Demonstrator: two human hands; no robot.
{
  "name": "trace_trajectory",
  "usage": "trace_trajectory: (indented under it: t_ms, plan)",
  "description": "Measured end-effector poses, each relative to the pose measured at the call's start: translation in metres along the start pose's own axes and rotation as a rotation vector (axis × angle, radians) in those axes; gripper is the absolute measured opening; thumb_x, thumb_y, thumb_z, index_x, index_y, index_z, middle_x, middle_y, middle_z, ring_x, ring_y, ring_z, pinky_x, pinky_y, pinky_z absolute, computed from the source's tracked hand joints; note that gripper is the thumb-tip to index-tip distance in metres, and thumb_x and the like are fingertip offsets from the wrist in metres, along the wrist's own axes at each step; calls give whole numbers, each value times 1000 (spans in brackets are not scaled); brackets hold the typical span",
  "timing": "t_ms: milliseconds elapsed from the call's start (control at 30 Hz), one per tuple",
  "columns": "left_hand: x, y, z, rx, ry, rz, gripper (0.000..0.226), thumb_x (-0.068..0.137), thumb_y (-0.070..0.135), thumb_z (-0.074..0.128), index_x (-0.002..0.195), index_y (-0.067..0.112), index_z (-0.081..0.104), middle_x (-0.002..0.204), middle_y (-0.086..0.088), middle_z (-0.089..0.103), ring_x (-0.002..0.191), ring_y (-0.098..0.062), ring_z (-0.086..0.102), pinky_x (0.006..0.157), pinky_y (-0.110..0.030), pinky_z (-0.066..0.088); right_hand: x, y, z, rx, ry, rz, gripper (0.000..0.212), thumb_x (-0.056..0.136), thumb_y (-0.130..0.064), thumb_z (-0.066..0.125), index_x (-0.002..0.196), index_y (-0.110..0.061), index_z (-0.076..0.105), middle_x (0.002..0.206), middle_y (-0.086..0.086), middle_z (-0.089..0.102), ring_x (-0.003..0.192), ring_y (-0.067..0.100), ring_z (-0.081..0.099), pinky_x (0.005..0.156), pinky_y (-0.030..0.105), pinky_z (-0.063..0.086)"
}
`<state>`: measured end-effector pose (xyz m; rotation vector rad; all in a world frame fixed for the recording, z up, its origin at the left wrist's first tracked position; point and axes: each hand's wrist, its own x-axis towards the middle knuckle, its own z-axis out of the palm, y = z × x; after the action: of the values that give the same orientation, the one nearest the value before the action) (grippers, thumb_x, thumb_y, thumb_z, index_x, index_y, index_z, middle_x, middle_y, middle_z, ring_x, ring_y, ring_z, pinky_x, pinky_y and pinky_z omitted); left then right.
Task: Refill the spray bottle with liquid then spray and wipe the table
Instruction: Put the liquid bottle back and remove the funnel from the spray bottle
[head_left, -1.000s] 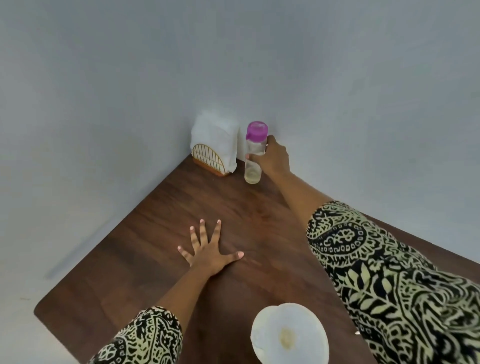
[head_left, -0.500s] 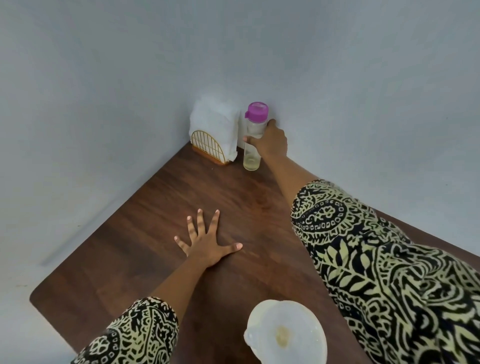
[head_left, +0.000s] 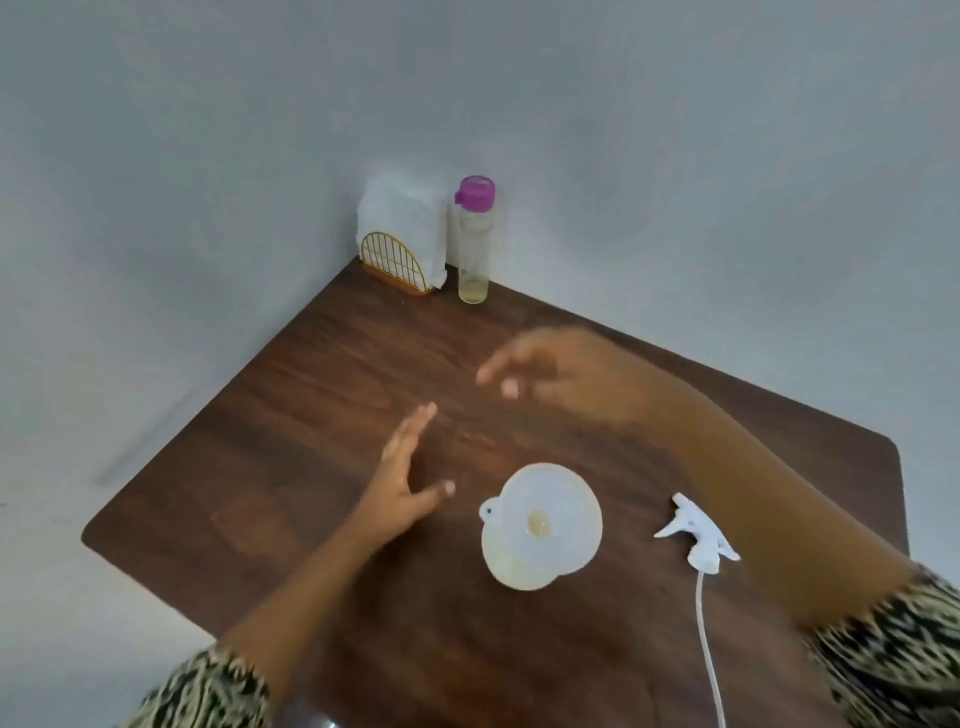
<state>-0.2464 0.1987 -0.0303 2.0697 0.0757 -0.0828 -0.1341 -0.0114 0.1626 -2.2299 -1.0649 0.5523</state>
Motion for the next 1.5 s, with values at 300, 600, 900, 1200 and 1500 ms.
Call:
trace_trajectory:
  t_ms: [300,600,900,1200,1500]
  plan:
    - [-47,46,51,-173,-173,4,107,58,47,90,141,56,24,146,25,33,135,-1,35,107,-23,37,-15,-24,34,-259,-521,-90,30,90,-12,61,120,-20,63,110,-13,60,101,2,51,83,17,38]
    - [-45,53,73,-174,-175,-37,62,66,39,84,115,48,47,124,16,55,118,-9,53,99,-27,47,-9,-14,26,-81,-413,98,10,87,-14,66,95,-19,70,84,-18,66,75,-8,58,69,5,44]
    - [-52,50,80,-243,-88,-119,58,72,24,85,111,49,49,118,24,58,110,12,53,81,-6,44,-32,6,17,67,-326,168,33,91,-9,58,121,-23,59,89,-4,60,72,5,54,65,20,49]
    - [-55,48,94,-261,-29,-151,60,75,21,82,121,37,46,121,21,54,115,-3,52,98,-21,42,-71,28,27,328,-209,273,16,93,-19,57,108,-16,62,96,1,66,78,12,60,63,23,51]
    - [-53,46,99,-235,-20,-183,65,76,27,81,126,35,41,125,15,51,119,-10,50,98,-24,42,-92,21,49,237,77,307,19,94,-18,54,107,-18,68,58,-8,58,47,2,49,50,15,41]
